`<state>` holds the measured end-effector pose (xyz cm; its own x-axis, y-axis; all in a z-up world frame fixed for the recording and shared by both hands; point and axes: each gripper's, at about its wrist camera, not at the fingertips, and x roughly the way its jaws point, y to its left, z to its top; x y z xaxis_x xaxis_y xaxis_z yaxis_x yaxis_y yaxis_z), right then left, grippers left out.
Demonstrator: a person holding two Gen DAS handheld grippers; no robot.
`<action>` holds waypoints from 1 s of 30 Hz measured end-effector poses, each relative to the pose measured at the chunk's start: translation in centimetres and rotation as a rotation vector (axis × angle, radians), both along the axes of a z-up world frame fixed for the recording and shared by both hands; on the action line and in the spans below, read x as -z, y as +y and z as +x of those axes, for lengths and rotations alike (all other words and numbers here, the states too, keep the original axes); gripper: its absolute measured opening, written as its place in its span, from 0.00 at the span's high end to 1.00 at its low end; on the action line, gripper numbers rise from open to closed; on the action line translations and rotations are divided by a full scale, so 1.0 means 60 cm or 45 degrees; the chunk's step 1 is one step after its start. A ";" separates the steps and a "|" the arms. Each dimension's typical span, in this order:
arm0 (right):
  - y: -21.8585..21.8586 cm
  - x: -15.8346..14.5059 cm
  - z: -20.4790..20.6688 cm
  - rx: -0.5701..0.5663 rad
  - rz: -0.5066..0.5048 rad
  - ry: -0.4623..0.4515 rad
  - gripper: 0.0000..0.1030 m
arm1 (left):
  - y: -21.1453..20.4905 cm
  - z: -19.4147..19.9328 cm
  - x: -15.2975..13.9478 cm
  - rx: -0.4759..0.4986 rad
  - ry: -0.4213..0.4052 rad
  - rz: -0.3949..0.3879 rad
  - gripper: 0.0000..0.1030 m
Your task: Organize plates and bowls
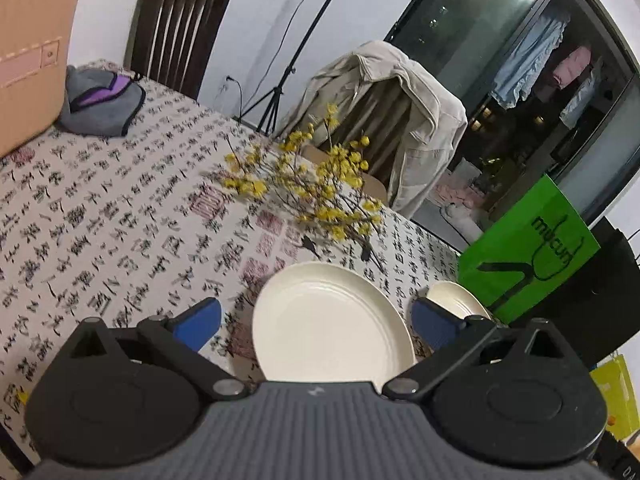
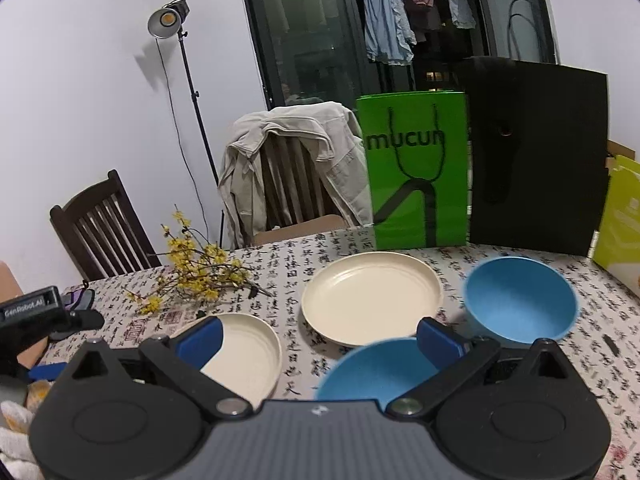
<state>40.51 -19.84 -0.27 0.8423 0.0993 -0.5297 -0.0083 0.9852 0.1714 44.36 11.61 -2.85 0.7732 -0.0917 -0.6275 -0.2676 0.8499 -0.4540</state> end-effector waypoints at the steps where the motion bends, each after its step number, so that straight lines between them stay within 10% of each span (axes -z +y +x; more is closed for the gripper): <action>1: 0.005 0.002 0.006 -0.007 0.001 0.000 0.00 | 0.001 0.001 0.000 -0.002 -0.002 0.010 0.00; 30: 0.103 0.069 0.143 -0.128 -0.132 0.141 0.00 | 0.013 0.047 0.047 -0.044 0.108 0.066 0.00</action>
